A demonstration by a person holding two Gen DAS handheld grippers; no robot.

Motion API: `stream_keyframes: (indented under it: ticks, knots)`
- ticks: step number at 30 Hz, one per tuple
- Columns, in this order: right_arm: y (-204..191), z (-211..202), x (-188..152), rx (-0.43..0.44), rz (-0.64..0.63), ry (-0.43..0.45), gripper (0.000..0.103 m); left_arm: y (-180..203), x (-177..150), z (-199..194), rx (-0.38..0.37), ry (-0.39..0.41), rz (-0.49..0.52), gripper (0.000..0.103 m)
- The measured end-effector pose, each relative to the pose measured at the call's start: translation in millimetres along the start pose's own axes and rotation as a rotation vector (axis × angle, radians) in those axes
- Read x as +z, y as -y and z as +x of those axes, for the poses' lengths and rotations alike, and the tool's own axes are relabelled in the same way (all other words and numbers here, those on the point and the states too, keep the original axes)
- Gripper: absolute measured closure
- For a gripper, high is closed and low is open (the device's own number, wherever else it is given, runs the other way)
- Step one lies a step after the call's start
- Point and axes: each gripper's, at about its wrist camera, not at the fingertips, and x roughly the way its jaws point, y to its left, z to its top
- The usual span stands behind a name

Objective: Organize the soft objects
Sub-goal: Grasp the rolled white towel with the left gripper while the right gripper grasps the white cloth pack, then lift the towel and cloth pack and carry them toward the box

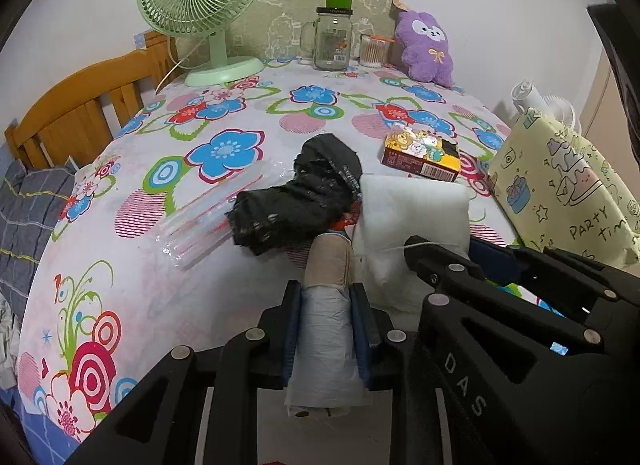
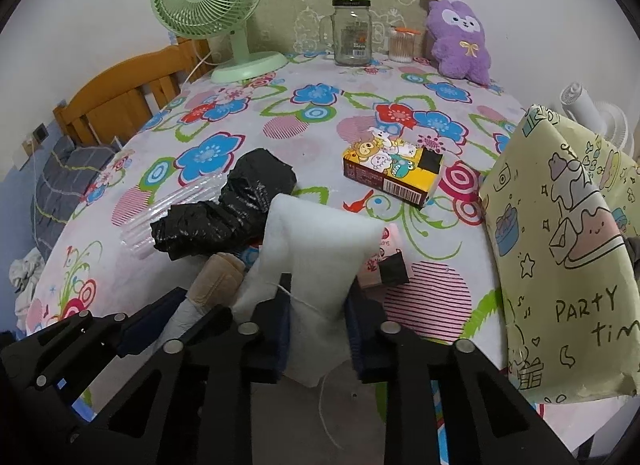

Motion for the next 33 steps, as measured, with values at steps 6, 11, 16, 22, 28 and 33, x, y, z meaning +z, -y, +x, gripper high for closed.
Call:
stream_keyframes:
  ticks: [6,11,16,22,28,33]
  knots:
    - [2,-9,1,0.003,0.001,0.013,0.082,5,2,-8,0.005,0.015,0.006,0.08]
    - [4,-21,3,0.004,0.003,0.039,0.083,11,5,-20,0.009,0.042,0.014,0.08]
    - [9,-35,6,0.003,0.006,0.066,0.083,17,9,-30,0.01,0.065,0.02,0.08]
    - [15,-53,12,-0.003,0.012,0.097,0.083,26,17,-43,0.008,0.095,0.035,0.08]
    - [23,-70,20,-0.01,0.018,0.127,0.083,37,28,-56,0.004,0.124,0.06,0.08]
    - [30,-83,27,-0.014,0.021,0.152,0.083,46,37,-65,0.002,0.146,0.076,0.08]
